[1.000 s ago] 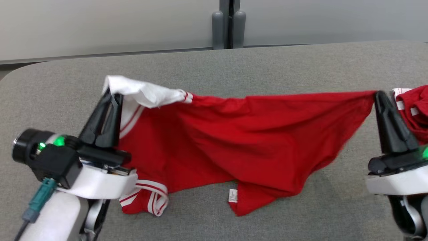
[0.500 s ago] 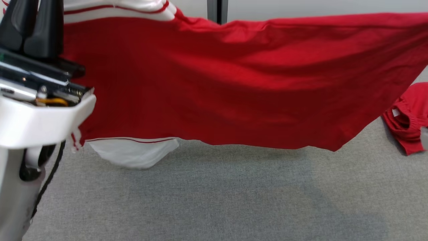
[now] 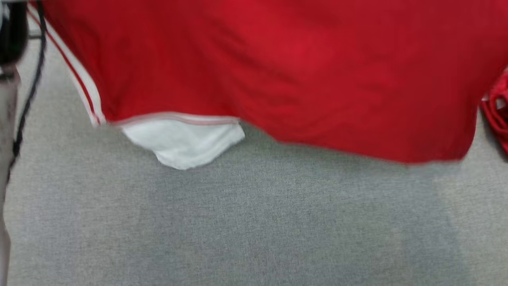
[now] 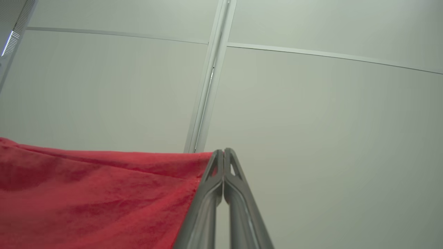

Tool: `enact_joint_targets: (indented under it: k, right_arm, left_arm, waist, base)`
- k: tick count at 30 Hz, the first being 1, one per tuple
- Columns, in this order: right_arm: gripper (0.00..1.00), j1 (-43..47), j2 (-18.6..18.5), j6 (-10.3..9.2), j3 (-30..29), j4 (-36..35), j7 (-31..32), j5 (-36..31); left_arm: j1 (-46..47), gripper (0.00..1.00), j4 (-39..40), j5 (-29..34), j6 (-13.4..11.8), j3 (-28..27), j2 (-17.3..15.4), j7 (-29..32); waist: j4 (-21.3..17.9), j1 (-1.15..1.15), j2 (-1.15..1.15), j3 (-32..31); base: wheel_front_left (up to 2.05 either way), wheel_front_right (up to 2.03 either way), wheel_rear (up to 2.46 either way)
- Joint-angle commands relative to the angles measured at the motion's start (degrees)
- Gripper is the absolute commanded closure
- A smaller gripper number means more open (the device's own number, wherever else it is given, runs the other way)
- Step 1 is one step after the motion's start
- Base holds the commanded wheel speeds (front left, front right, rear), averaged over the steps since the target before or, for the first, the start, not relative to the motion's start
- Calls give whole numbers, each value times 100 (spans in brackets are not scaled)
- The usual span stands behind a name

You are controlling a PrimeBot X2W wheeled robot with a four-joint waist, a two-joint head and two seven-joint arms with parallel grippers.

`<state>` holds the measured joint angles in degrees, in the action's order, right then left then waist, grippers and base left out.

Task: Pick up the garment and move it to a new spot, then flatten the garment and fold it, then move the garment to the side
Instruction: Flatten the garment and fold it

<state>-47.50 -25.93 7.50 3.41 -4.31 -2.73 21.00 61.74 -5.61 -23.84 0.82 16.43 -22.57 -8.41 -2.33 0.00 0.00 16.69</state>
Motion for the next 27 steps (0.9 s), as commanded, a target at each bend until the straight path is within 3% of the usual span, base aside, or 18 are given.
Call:
enact_joint_targets:
  k: [1,8,13,22,27]
  right_arm:
    - [100,-513,-32,-2,177,370,-130,38]
    - [100,-2167,159,-2,889,2074,-779,143]
    - [100,-2658,449,-1,1512,3343,-1037,252]
    - [100,-2193,911,-3,2429,4822,-1230,706]
    - [100,-1407,1102,-2,2419,4783,-1253,984]
  left_arm:
    - [440,100,-430,16,78,-23,64,-143]
    - [1717,100,-2170,138,330,109,335,-520]
    - [1914,100,-3375,133,475,329,597,-562]
    - [1212,100,-4836,-210,608,485,1139,-657]
    - [401,100,-5138,-495,664,330,1391,-682]
  waist:
    - [-10,0,0,457]
    - [-74,0,0,754]
    - [-70,0,0,878]
    - [46,0,0,1144]
    - [116,0,0,1177]
  base:
    - [0,0,0]
    - [0,0,0]
    - [0,0,0]
    - [0,0,0]
    - [0,0,0]
